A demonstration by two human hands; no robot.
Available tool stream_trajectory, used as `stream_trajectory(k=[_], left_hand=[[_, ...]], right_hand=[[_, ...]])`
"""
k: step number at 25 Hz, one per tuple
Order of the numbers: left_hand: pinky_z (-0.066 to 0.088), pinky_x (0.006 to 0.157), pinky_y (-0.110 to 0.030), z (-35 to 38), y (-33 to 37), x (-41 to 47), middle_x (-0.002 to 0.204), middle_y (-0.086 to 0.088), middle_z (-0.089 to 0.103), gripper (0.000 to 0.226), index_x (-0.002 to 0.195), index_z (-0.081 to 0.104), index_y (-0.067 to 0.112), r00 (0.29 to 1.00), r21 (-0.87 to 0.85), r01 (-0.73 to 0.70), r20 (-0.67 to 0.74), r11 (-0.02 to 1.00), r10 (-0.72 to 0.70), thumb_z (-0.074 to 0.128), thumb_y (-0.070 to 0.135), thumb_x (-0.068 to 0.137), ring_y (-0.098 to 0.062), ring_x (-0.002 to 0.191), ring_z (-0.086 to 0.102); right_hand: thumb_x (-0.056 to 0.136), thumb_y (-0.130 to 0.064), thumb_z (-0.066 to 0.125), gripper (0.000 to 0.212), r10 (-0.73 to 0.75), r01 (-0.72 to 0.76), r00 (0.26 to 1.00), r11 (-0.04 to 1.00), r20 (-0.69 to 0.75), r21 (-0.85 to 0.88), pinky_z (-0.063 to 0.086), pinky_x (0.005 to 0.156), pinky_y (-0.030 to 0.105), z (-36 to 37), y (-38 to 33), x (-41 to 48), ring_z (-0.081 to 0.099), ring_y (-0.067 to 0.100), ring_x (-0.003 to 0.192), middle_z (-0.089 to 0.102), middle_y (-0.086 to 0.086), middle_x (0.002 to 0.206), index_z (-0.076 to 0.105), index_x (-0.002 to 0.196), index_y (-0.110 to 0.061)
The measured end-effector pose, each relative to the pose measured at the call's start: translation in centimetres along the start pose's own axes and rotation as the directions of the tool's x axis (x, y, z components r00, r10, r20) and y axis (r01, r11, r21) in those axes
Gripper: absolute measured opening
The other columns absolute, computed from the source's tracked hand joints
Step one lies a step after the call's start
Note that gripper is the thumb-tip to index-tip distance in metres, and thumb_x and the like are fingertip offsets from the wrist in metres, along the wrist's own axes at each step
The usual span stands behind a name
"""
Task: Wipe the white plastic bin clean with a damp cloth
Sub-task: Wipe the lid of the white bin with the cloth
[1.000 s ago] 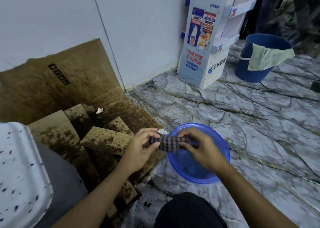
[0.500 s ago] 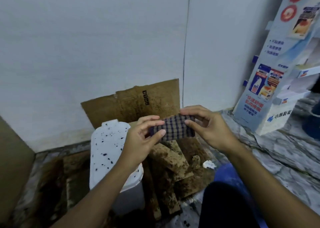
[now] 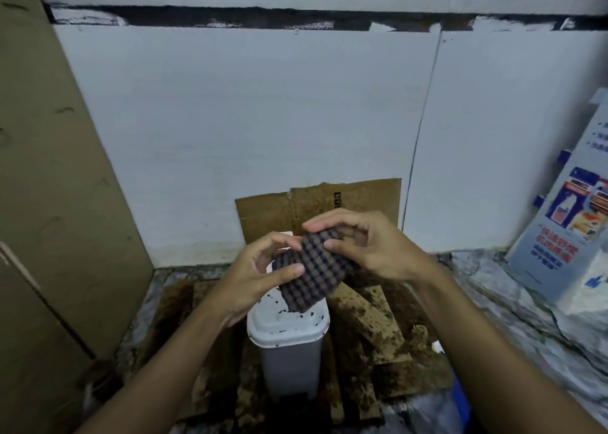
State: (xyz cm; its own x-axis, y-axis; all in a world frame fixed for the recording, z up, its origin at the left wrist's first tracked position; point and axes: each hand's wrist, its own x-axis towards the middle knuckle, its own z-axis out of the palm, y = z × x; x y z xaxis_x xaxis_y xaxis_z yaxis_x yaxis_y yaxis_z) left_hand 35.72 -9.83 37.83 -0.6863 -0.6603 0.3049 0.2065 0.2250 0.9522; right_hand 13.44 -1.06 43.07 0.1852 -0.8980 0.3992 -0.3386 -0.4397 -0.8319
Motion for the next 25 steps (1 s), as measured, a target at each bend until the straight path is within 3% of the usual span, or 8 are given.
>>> stream_trajectory(k=[2, 7, 10, 12, 14, 17, 20, 25], left_hand=[[0.052, 0.090, -0.034, -0.9, 0.3, -0.1, 0.117, -0.003, 0.069, 0.021, 0.100, 0.073, 0.020, 1.000, 0.014, 0.010, 0.021, 1.000, -0.010, 0.084, 0.021, 0.082, -0.020, 0.112, 0.063], [0.057, 0.094, -0.040, -1.2, 0.4, 0.8, 0.130, -0.007, 0.069, 0.038, 0.120, 0.074, 0.017, 0.996, -0.043, 0.048, 0.078, 0.998, -0.044, 0.076, 0.007, 0.083, -0.029, 0.118, 0.065], [0.055, 0.099, -0.041, -0.8, -0.5, 2.1, 0.136, 0.001, 0.064, 0.044, 0.127, 0.071, 0.018, 0.997, -0.020, 0.049, 0.065, 0.999, -0.047, 0.076, 0.009, 0.084, -0.026, 0.123, 0.063], [0.053, 0.102, -0.043, -0.3, -1.7, 2.9, 0.140, 0.005, 0.060, 0.047, 0.130, 0.069, 0.021, 0.998, 0.002, 0.048, 0.042, 0.999, -0.048, 0.076, 0.009, 0.085, -0.025, 0.124, 0.062], [0.054, 0.100, -0.041, 0.2, -3.0, 3.8, 0.144, 0.008, 0.056, 0.050, 0.134, 0.067, 0.022, 0.998, -0.001, 0.058, 0.016, 0.998, -0.058, 0.075, 0.007, 0.086, -0.027, 0.123, 0.063], [0.056, 0.097, -0.042, 0.4, -4.9, 5.0, 0.149, 0.010, 0.052, 0.056, 0.138, 0.063, 0.023, 0.995, -0.017, 0.094, -0.012, 0.995, -0.094, 0.075, 0.005, 0.087, -0.032, 0.119, 0.065], [0.058, 0.093, -0.040, 0.2, -6.6, 5.7, 0.150, 0.011, 0.050, 0.059, 0.141, 0.060, 0.026, 0.993, 0.022, 0.118, -0.020, 0.993, -0.117, 0.075, 0.006, 0.087, -0.030, 0.116, 0.067], [0.063, 0.082, -0.040, -1.0, -9.4, 5.3, 0.150, 0.014, 0.045, 0.068, 0.146, 0.051, 0.032, 0.982, 0.217, 0.188, -0.071, 0.958, -0.176, 0.077, 0.012, 0.086, -0.019, 0.109, 0.069]], right_hand=[[0.093, 0.001, 0.066, 0.029, 0.047, -0.048, 0.998, 0.999, 0.029, 0.022, 0.050, 0.106, 0.040, 0.4, -0.5, 0.9, 0.063, 0.021, 0.124, 0.061, 0.006, 0.136, 0.068, 0.121, -0.003], [0.089, 0.002, 0.071, 0.020, 0.099, -0.098, 0.995, 0.995, -0.033, 0.015, 0.054, 0.099, 0.034, 0.5, 0.0, 2.1, 0.067, 0.020, 0.115, 0.054, 0.005, 0.139, 0.071, 0.107, -0.006], [0.090, -0.012, 0.073, 0.031, 0.138, -0.111, 0.957, 0.987, -0.255, 0.116, 0.052, 0.103, 0.034, 0.8, 2.5, 1.5, 0.061, 0.014, 0.124, 0.058, 0.000, 0.138, 0.067, 0.120, -0.014], [0.091, -0.029, 0.072, 0.043, 0.270, -0.173, 0.893, 0.944, -0.359, 0.281, 0.050, 0.106, 0.039, 1.4, 5.1, 0.6, 0.057, 0.013, 0.129, 0.060, -0.004, 0.137, 0.060, 0.132, -0.030], [0.093, -0.035, 0.068, 0.051, 0.376, -0.197, 0.889, 0.830, -0.263, 0.522, 0.048, 0.106, 0.046, 2.2, 7.9, -0.3, 0.058, 0.021, 0.130, 0.063, 0.001, 0.138, 0.049, 0.141, -0.036], [0.100, -0.015, 0.059, 0.047, 0.378, -0.185, 0.916, 0.697, -0.136, 0.693, 0.049, 0.103, 0.054, 3.4, 10.5, -0.8, 0.060, 0.033, 0.127, 0.064, 0.011, 0.135, 0.046, 0.142, -0.032], [0.096, -0.012, 0.064, 0.033, 0.390, -0.205, 0.908, 0.734, -0.155, 0.647, 0.053, 0.099, 0.053, 3.7, 12.3, -0.6, 0.063, 0.034, 0.123, 0.066, 0.008, 0.131, 0.059, 0.129, -0.018], [0.092, -0.015, 0.072, 0.030, 0.360, -0.274, 0.898, 0.907, -0.253, 0.318, 0.057, 0.096, 0.037, 3.9, 15.4, 0.1, 0.060, 0.012, 0.123, 0.054, 0.002, 0.133, 0.070, 0.121, -0.021]])
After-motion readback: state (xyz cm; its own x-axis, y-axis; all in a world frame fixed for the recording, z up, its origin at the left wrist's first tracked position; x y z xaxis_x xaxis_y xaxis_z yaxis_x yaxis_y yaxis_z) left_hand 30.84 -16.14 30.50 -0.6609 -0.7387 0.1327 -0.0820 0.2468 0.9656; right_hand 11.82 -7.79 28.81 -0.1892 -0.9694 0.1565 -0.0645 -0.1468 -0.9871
